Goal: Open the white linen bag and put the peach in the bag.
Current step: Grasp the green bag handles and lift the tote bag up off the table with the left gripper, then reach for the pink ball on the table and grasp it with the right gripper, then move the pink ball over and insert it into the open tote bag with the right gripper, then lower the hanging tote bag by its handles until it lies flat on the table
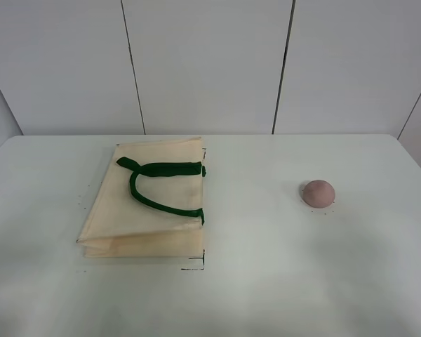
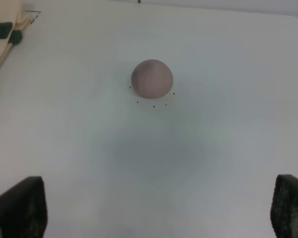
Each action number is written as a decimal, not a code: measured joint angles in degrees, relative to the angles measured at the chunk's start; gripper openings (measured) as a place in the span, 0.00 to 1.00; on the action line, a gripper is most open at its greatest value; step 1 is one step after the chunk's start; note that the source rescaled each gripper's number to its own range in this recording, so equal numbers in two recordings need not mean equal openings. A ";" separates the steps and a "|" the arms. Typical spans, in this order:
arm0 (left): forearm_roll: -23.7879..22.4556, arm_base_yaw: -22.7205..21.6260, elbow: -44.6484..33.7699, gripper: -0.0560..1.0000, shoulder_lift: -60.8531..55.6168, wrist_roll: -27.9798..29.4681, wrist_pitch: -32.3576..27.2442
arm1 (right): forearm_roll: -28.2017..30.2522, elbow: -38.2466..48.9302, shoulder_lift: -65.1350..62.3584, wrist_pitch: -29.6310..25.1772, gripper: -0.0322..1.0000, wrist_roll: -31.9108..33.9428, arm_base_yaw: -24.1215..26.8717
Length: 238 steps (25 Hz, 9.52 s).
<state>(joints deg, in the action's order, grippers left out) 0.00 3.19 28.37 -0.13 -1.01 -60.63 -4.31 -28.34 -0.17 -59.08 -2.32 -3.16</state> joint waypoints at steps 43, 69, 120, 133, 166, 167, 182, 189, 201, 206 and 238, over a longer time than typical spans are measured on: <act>0.30 10.74 63.52 0.96 112.60 14.54 6.33 | 0.00 0.00 0.00 0.00 1.00 0.00 0.00; -5.25 12.82 65.00 0.96 128.80 22.72 17.01 | 0.00 0.00 0.00 0.00 1.00 0.00 0.00; -2.20 17.77 96.22 0.05 109.83 6.38 -7.07 | -0.08 -0.87 8.03 2.04 1.00 0.00 0.00; -2.57 17.77 96.22 0.05 109.64 6.38 -7.07 | -0.31 -24.43 72.57 13.74 1.00 0.00 0.00; -2.46 17.77 96.22 0.05 109.64 6.36 -7.07 | -1.07 -52.92 123.11 19.76 0.41 -2.98 -1.98; -2.46 17.77 96.22 0.05 109.64 6.36 -7.07 | -1.07 -52.99 123.11 19.76 0.29 -2.98 -1.98; -2.51 17.77 96.22 0.05 107.62 6.36 -7.11 | -24.67 -66.80 115.86 9.32 0.03 -16.91 -4.37; -2.86 17.77 96.22 0.05 107.68 6.36 -7.11 | -31.13 -72.27 115.73 12.53 0.03 -19.33 -15.74; -2.83 17.77 96.22 0.05 107.68 6.31 -7.11 | -33.39 -72.32 126.32 22.89 0.03 -19.99 -27.97; -2.83 17.77 96.22 0.05 107.68 6.31 -7.11 | -38.48 -72.32 128.43 24.96 0.44 -22.30 -28.04; -1.58 17.77 96.22 0.05 107.68 6.31 -7.11 | -0.42 -77.16 124.43 -6.36 1.00 2.32 -3.85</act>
<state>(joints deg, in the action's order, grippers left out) -1.58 20.96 124.59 107.55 5.30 -67.74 -4.73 -105.50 124.26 -65.44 0.00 -7.01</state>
